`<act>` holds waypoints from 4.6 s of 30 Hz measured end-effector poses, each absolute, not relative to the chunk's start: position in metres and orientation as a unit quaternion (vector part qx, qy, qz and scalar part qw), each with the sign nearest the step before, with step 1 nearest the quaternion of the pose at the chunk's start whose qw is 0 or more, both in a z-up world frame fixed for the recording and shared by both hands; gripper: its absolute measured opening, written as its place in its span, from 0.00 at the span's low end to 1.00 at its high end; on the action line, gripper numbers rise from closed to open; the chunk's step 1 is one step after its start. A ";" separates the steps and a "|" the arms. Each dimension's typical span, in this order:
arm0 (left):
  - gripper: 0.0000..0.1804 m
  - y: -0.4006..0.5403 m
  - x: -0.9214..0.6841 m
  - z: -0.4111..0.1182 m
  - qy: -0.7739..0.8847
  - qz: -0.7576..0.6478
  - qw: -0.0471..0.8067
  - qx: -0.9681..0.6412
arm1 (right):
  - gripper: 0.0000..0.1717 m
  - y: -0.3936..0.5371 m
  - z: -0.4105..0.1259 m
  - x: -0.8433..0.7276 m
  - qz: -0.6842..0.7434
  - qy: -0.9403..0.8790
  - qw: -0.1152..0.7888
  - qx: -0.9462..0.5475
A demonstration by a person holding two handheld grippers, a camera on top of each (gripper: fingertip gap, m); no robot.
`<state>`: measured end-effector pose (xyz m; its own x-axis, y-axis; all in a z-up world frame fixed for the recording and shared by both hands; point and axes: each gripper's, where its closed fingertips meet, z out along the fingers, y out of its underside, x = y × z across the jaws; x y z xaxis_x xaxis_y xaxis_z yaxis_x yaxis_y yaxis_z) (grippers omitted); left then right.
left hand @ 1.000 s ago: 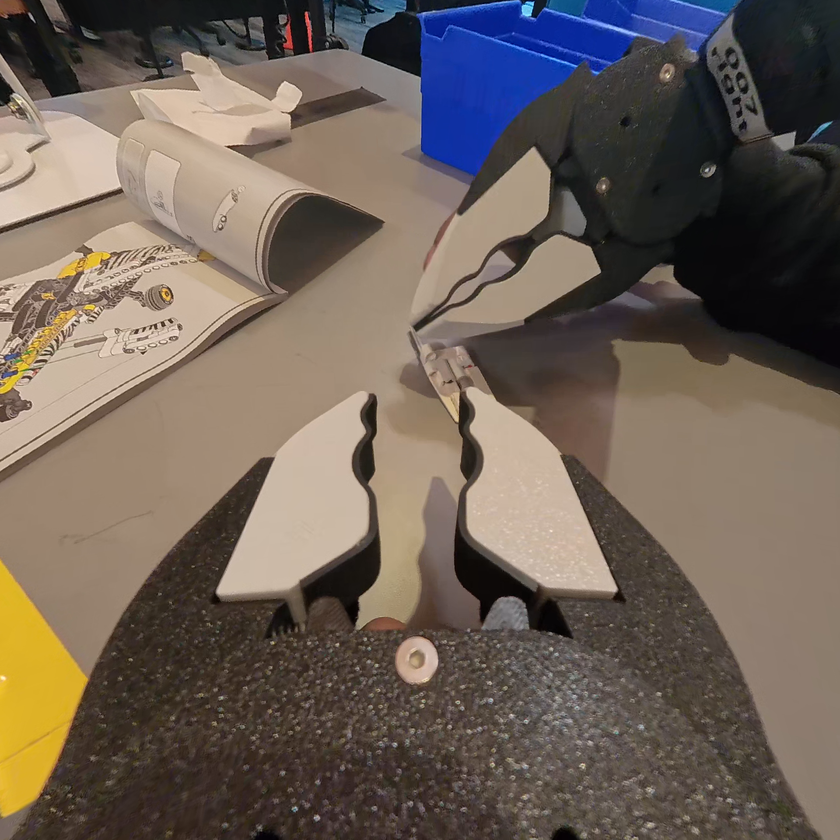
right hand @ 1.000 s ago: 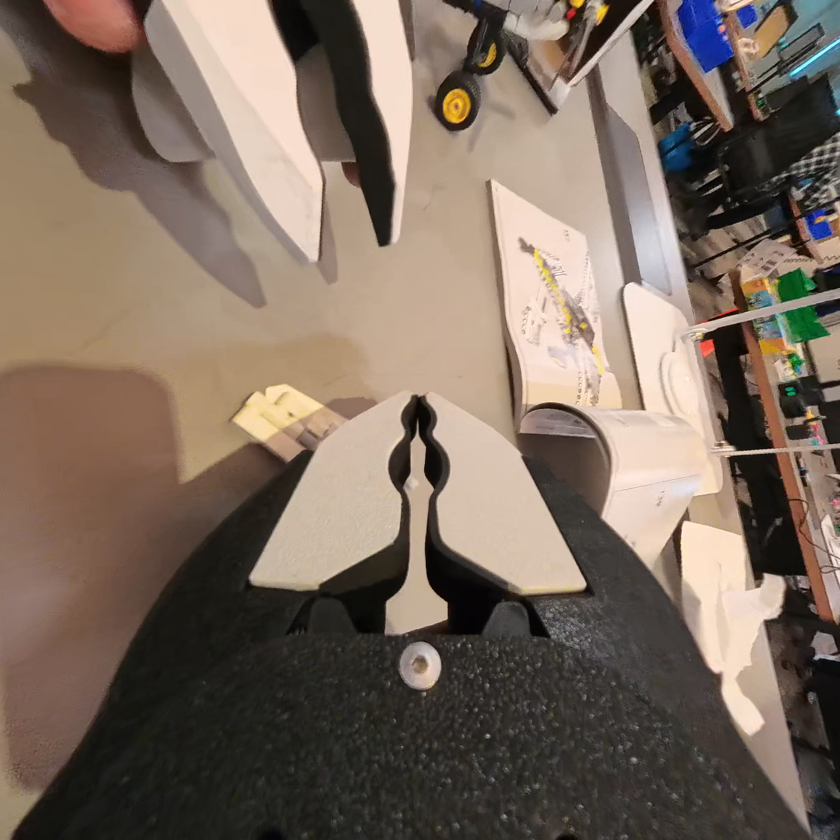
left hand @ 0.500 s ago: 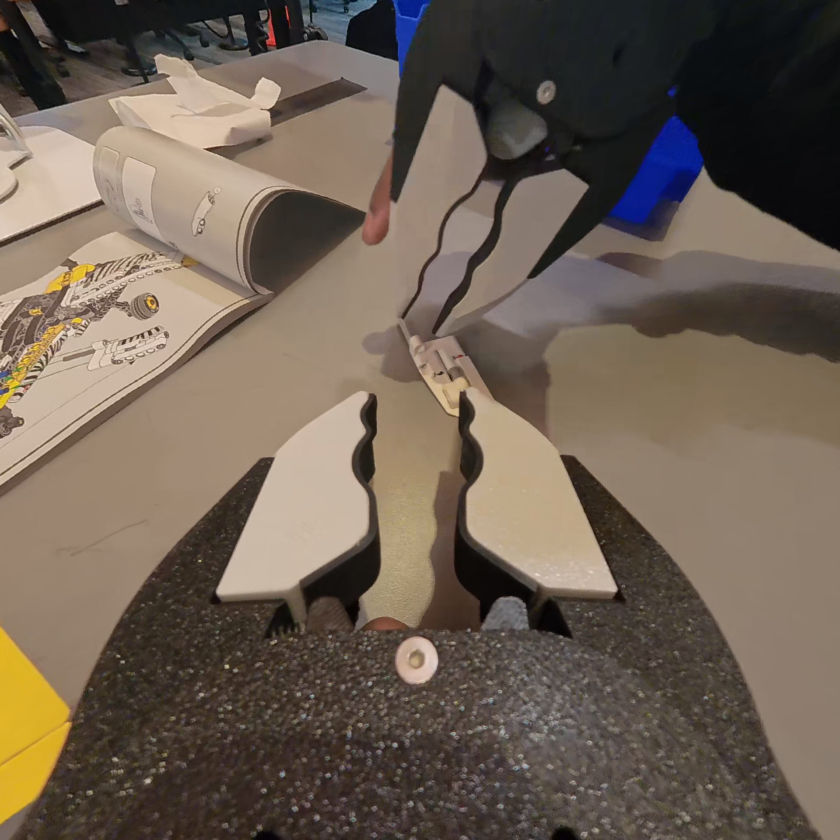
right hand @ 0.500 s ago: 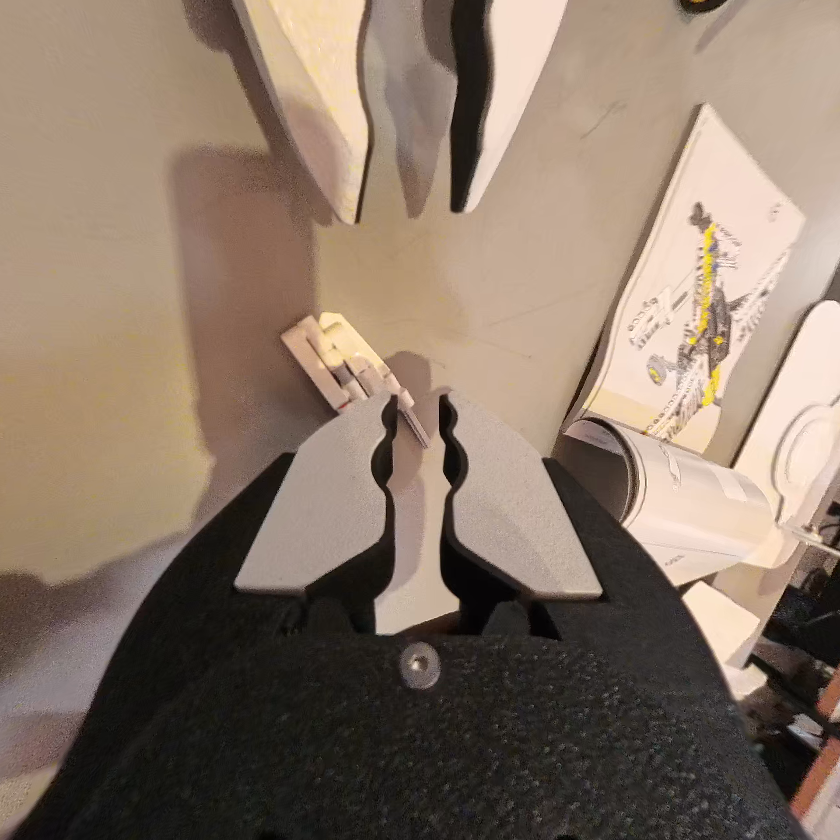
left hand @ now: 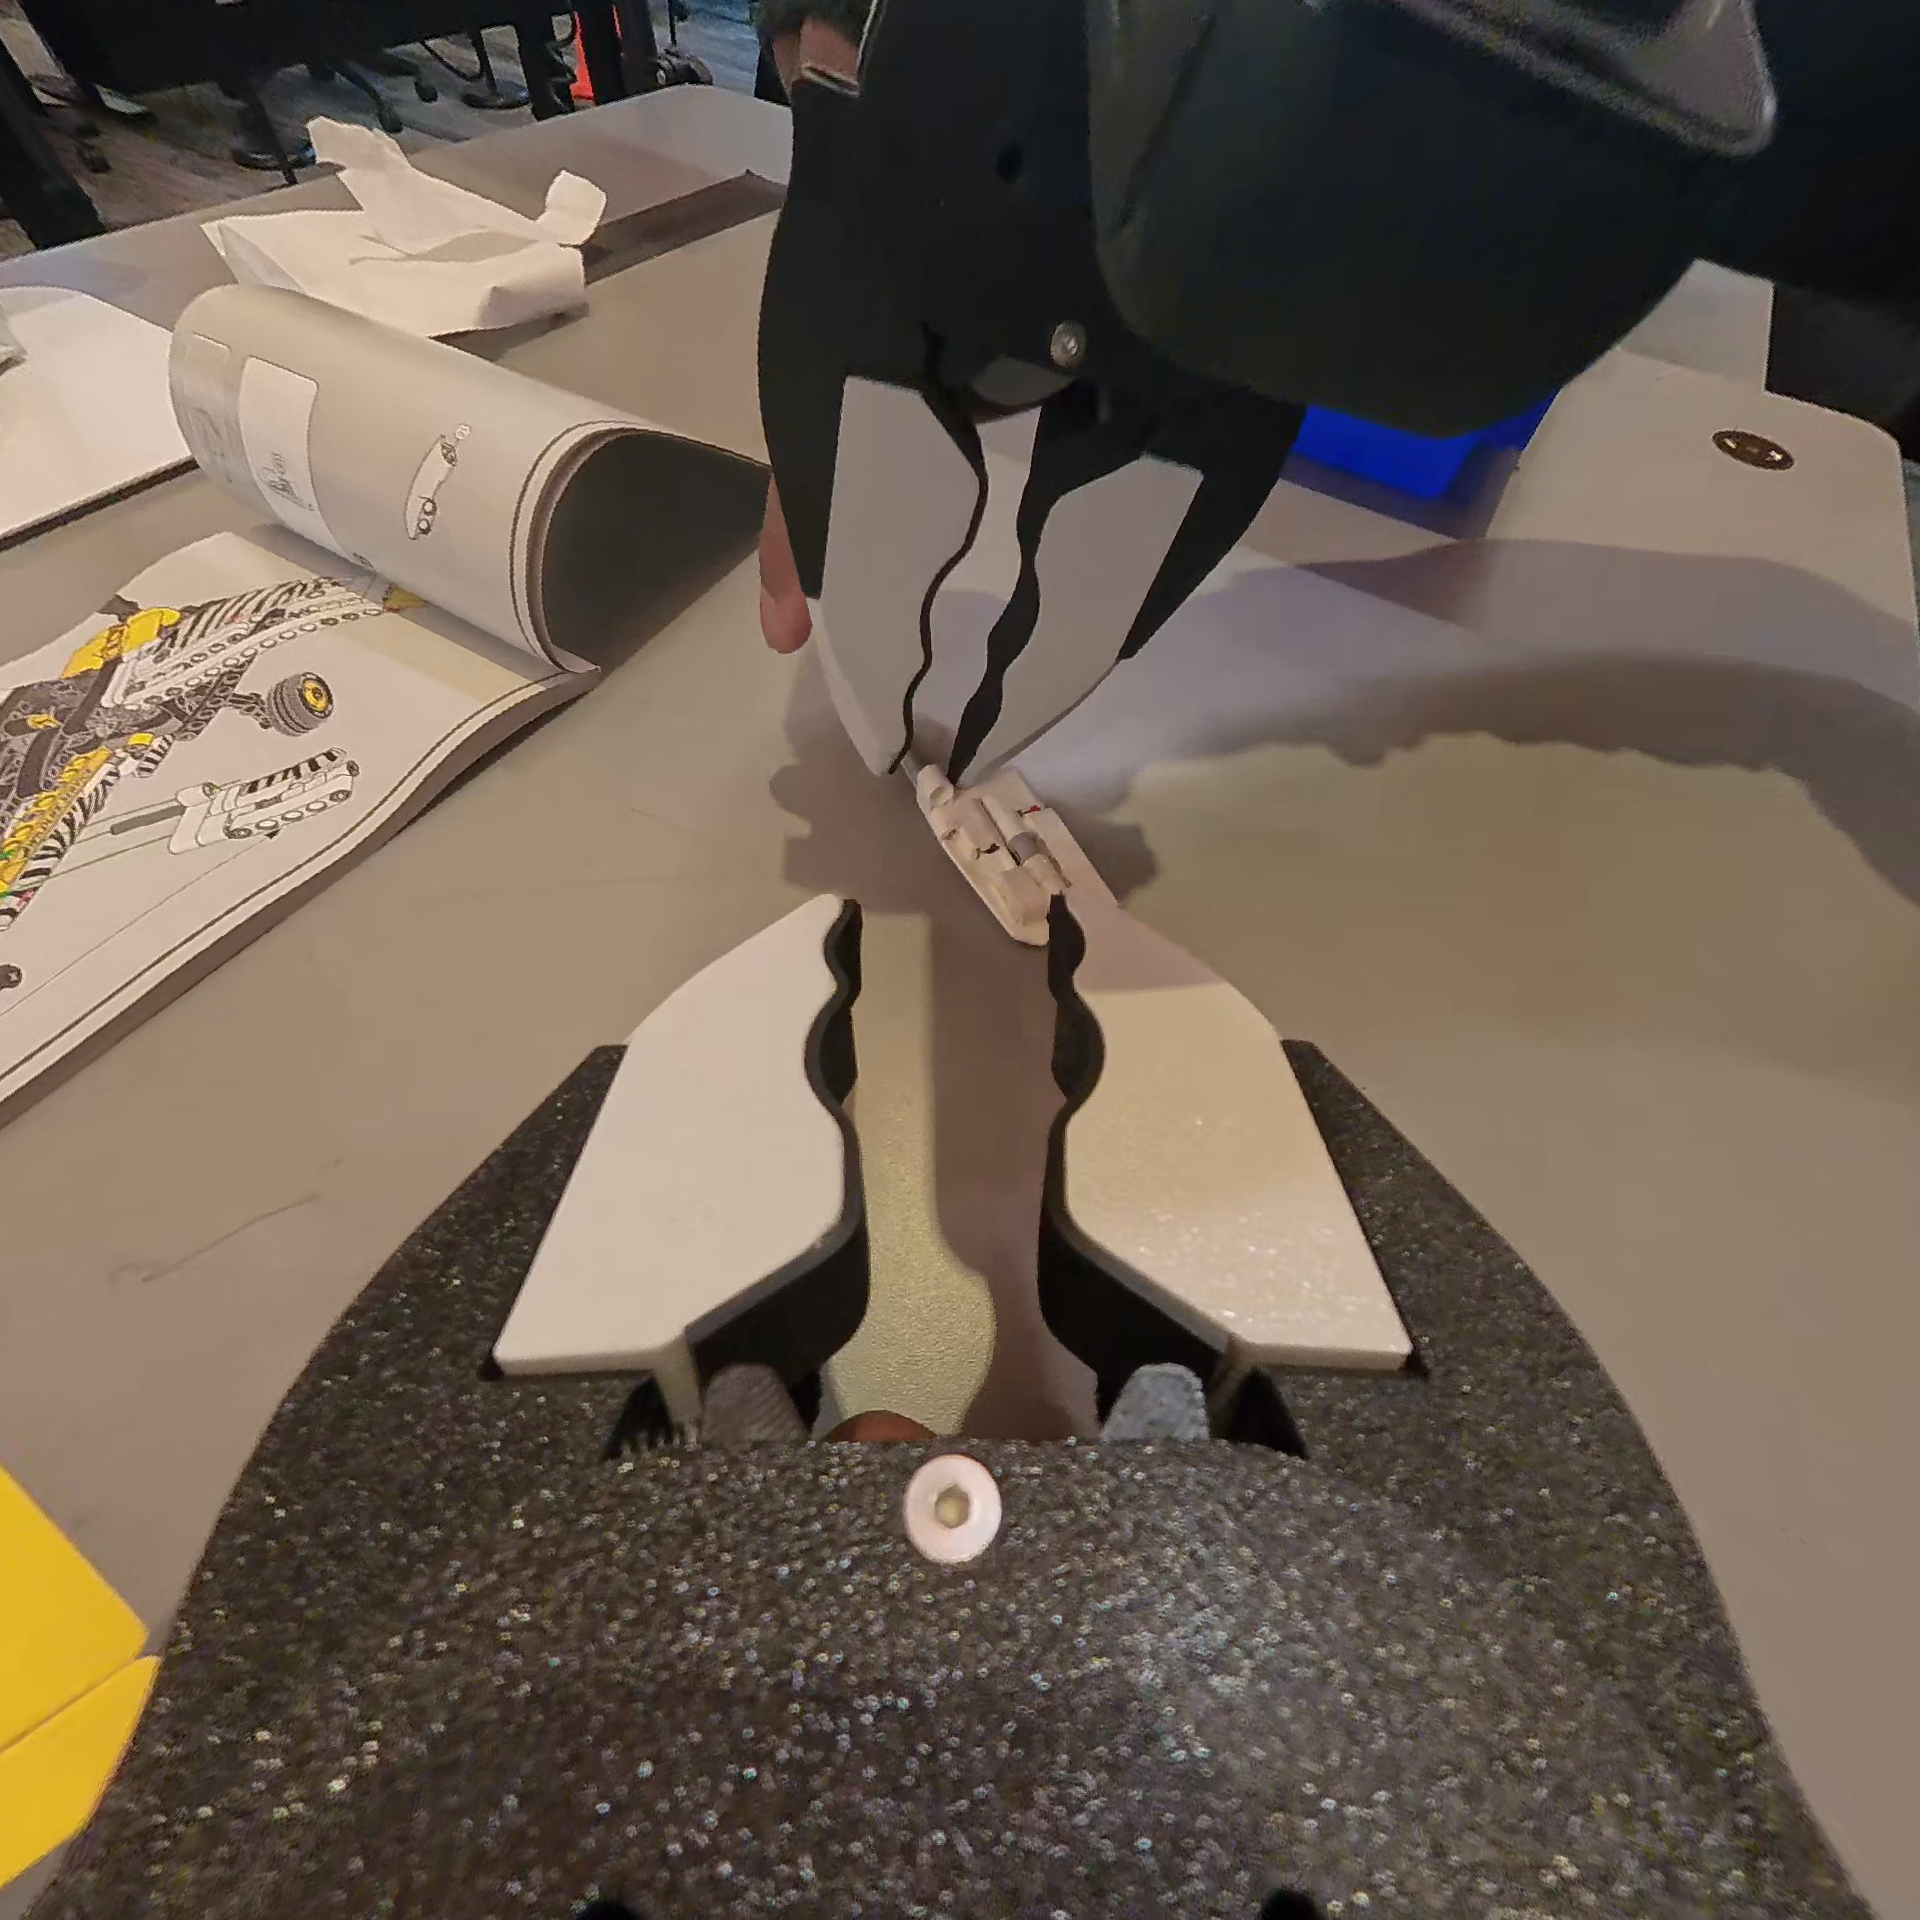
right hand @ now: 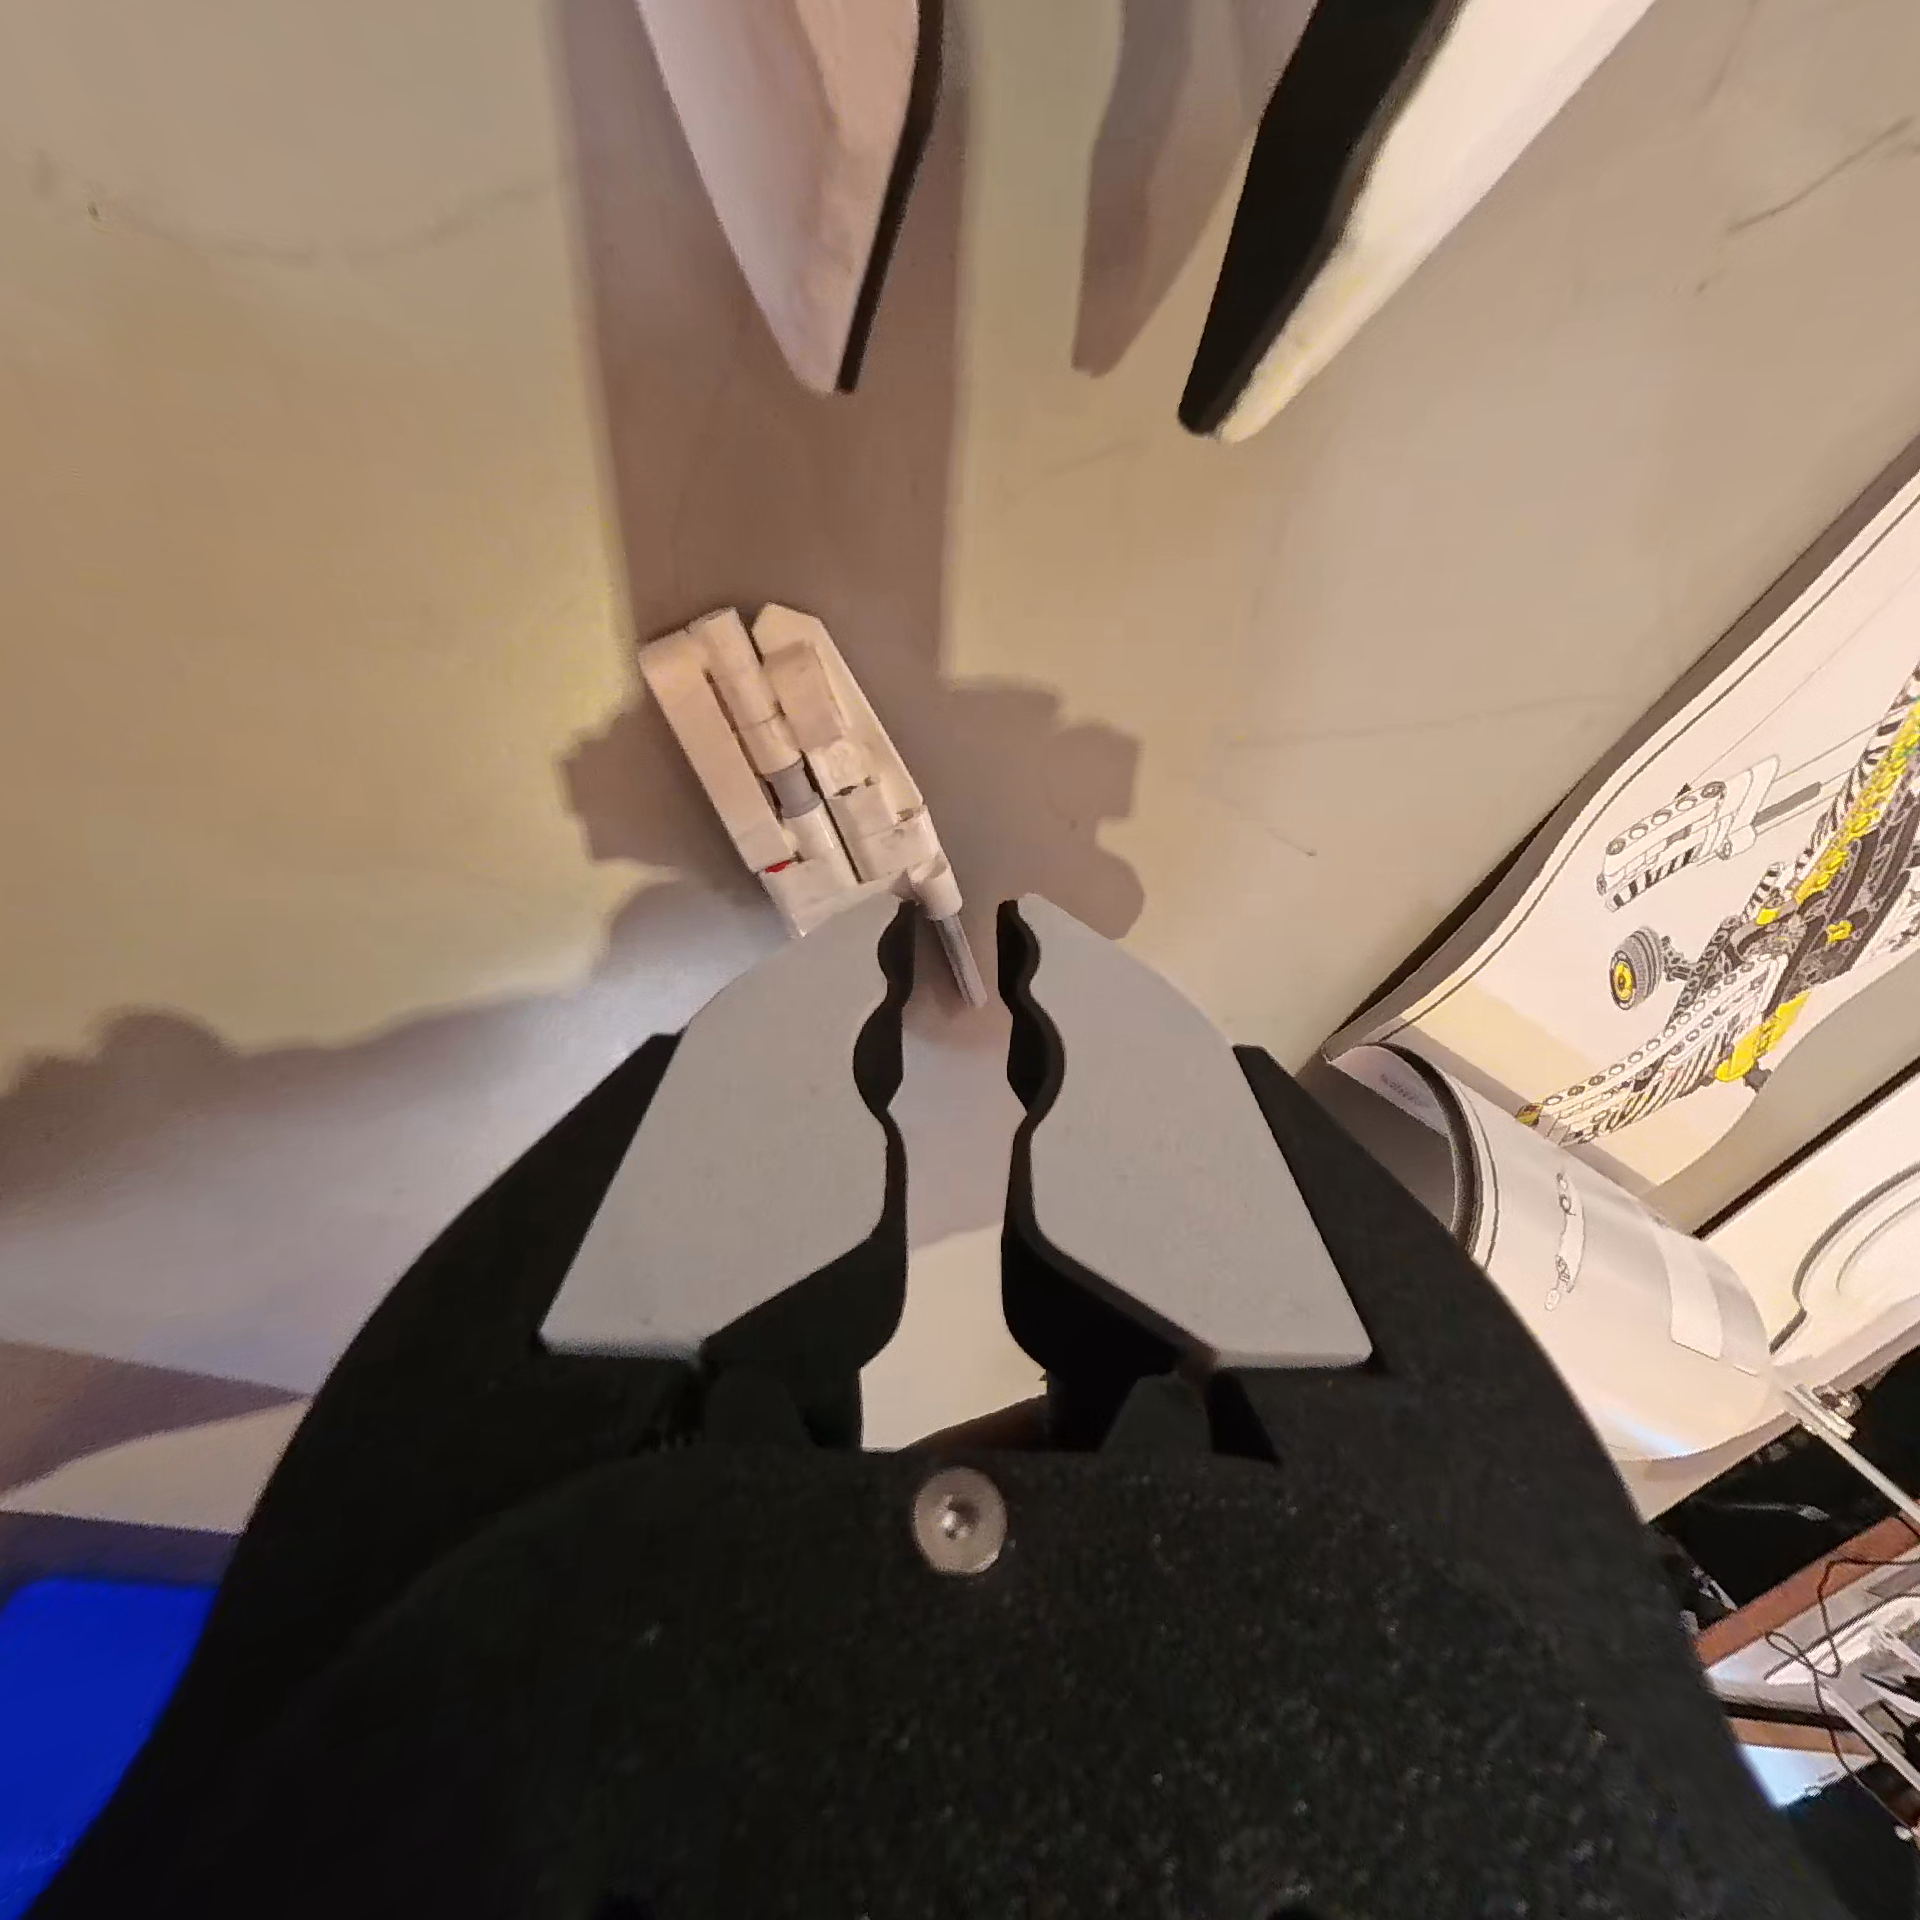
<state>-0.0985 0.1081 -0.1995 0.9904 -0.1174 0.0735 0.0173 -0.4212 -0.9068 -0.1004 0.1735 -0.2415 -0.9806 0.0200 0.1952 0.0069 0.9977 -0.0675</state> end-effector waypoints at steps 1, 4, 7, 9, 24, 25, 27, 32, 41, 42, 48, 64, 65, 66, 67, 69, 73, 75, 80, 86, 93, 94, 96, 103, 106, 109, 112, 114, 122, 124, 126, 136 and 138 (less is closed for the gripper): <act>0.19 0.108 -0.099 -0.200 0.030 -0.062 0.537 -0.841 | 0.09 0.174 -0.242 -0.100 0.030 -0.995 0.096 -0.006; 0.19 0.108 -0.098 -0.200 0.030 -0.061 0.536 -0.841 | 0.09 0.173 -0.240 -0.099 0.028 -0.995 0.093 -0.003; 0.19 0.108 -0.099 -0.200 0.029 -0.061 0.536 -0.841 | 0.09 0.172 -0.238 -0.098 0.031 -0.995 0.091 -0.004; 0.19 0.108 -0.099 -0.200 0.028 -0.061 0.536 -0.841 | 0.09 0.172 -0.238 -0.098 0.033 -0.995 0.090 -0.003; 0.19 0.108 -0.101 -0.200 0.024 -0.064 0.538 -0.840 | 0.07 0.170 -0.243 -0.096 0.040 -0.997 0.066 -0.010; 0.19 0.108 -0.101 -0.200 0.024 -0.065 0.538 -0.840 | 0.06 0.169 -0.243 -0.096 0.044 -0.997 0.066 -0.012; 0.19 0.108 -0.101 -0.200 0.023 -0.065 0.538 -0.840 | 0.05 0.169 -0.243 -0.096 0.046 -0.997 0.064 -0.014; 0.19 0.108 -0.101 -0.200 0.024 -0.066 0.538 -0.840 | 0.05 0.168 -0.243 -0.096 0.050 -0.997 0.064 -0.012; 0.19 0.107 -0.102 -0.199 0.019 -0.066 0.539 -0.840 | 0.04 0.167 -0.243 -0.096 0.050 -0.996 0.066 -0.017; 0.19 0.107 -0.103 -0.199 0.019 -0.065 0.538 -0.840 | 0.04 0.165 -0.242 -0.099 0.060 -0.994 0.088 -0.016; 0.19 0.098 -0.107 -0.197 -0.006 -0.061 0.530 -0.846 | 0.04 0.148 -0.215 -0.120 0.170 -0.938 0.301 -0.036; 0.09 0.065 -0.114 -0.172 0.008 0.123 0.604 -0.788 | 0.04 0.085 -0.161 -0.118 0.305 -0.715 0.624 -0.078; 0.06 0.063 -0.113 -0.170 0.019 0.141 0.607 -0.782 | 0.04 0.083 -0.161 -0.119 0.305 -0.712 0.627 -0.080; 0.04 0.061 -0.114 -0.167 0.026 0.166 0.609 -0.775 | 0.04 0.082 -0.163 -0.120 0.304 -0.713 0.626 -0.081; 0.04 0.059 -0.116 -0.166 0.036 0.194 0.603 -0.772 | 0.04 0.080 -0.165 -0.120 0.302 -0.714 0.627 -0.083; 0.04 0.053 -0.120 -0.163 0.059 0.265 0.587 -0.763 | 0.07 0.080 -0.169 -0.120 0.296 -0.722 0.617 -0.097; 0.04 0.038 -0.128 -0.163 0.132 0.441 0.501 -0.733 | 0.14 0.077 -0.187 -0.114 0.353 -0.765 0.494 -0.216; 0.04 0.032 -0.127 -0.169 0.170 0.502 0.454 -0.716 | 0.14 0.065 -0.197 -0.104 0.413 -0.776 0.367 -0.305; 0.04 0.023 -0.119 -0.172 0.226 0.586 0.389 -0.674 | 0.15 0.032 -0.193 -0.086 0.539 -0.705 0.102 -0.450; 0.04 0.013 -0.113 -0.179 0.255 0.625 0.346 -0.651 | 0.15 0.015 -0.171 -0.084 0.637 -0.587 -0.074 -0.495; 0.04 0.006 -0.106 -0.174 0.272 0.655 0.336 -0.620 | 0.13 -0.003 -0.174 -0.089 0.646 -0.545 -0.142 -0.515; 0.04 0.005 -0.106 -0.172 0.273 0.660 0.335 -0.614 | 0.12 -0.004 -0.174 -0.090 0.647 -0.544 -0.140 -0.516; 0.04 0.004 -0.106 -0.171 0.271 0.661 0.343 -0.610 | 0.06 -0.004 -0.175 -0.094 0.647 -0.542 -0.133 -0.519; 0.17 -0.013 -0.108 -0.173 0.259 0.601 0.413 -0.634 | 0.03 -0.005 -0.177 -0.102 0.649 -0.542 -0.127 -0.518; 0.20 -0.036 -0.123 -0.165 0.214 0.579 0.452 -0.644 | 0.03 -0.008 -0.179 -0.103 0.640 -0.561 -0.124 -0.510; 0.22 -0.068 -0.154 -0.155 0.130 0.555 0.480 -0.666 | 0.03 -0.020 -0.181 -0.101 0.628 -0.588 -0.128 -0.494; 0.25 -0.106 -0.194 -0.148 0.028 0.542 0.488 -0.684 | 0.03 -0.034 -0.184 -0.099 0.608 -0.625 -0.129 -0.472; 0.28 -0.130 -0.219 -0.148 -0.033 0.539 0.476 -0.694 | 0.03 -0.044 -0.185 -0.100 0.597 -0.644 -0.132 -0.459; 0.37 -0.151 -0.267 -0.210 -0.093 0.386 0.398 -0.827 | 0.03 -0.074 -0.189 -0.121 0.568 -0.693 -0.136 -0.422; 0.36 -0.149 -0.269 -0.215 -0.098 0.340 0.403 -0.844 | 0.03 -0.077 -0.191 -0.128 0.563 -0.699 -0.132 -0.421; 0.33 -0.146 -0.269 -0.220 -0.097 0.298 0.403 -0.860 | 0.03 -0.080 -0.192 -0.134 0.560 -0.701 -0.131 -0.421; 0.14 -0.125 -0.269 -0.228 -0.039 0.256 0.403 -0.878 | 0.03 -0.074 -0.200 -0.143 0.549 -0.709 -0.127 -0.424; 0.14 -0.122 -0.267 -0.228 -0.035 0.253 0.406 -0.877 | 0.03 -0.070 -0.202 -0.142 0.547 -0.709 -0.126 -0.427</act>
<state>-0.2673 -0.1223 -0.2280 0.8700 0.2661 -0.4151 -0.1446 -0.6671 -0.7308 -0.1424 -0.0705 -0.2016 -0.6038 0.4670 -0.6460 0.7433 0.0369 -0.6680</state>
